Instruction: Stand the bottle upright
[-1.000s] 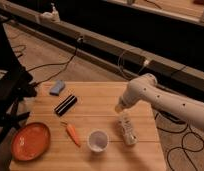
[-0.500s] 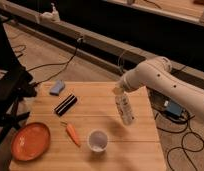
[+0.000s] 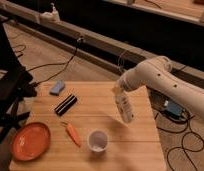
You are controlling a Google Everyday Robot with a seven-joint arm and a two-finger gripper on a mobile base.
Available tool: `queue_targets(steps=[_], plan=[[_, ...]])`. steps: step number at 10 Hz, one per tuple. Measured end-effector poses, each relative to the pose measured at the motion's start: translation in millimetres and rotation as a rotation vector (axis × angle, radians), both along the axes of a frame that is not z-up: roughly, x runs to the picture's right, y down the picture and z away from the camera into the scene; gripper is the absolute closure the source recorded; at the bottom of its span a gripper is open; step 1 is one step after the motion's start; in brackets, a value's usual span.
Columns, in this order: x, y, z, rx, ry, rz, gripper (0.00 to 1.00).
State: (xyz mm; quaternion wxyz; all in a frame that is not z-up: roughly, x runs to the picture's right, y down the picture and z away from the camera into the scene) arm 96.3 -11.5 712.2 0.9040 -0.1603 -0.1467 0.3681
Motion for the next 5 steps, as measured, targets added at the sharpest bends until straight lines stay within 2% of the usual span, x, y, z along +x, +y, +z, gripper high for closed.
queue_targets(steps=[1,5], plan=[[1,-1,2.2,0.001,0.0,0.002,0.94],[-6,-19,35.9,-0.008,-0.024,0.09,0.94]])
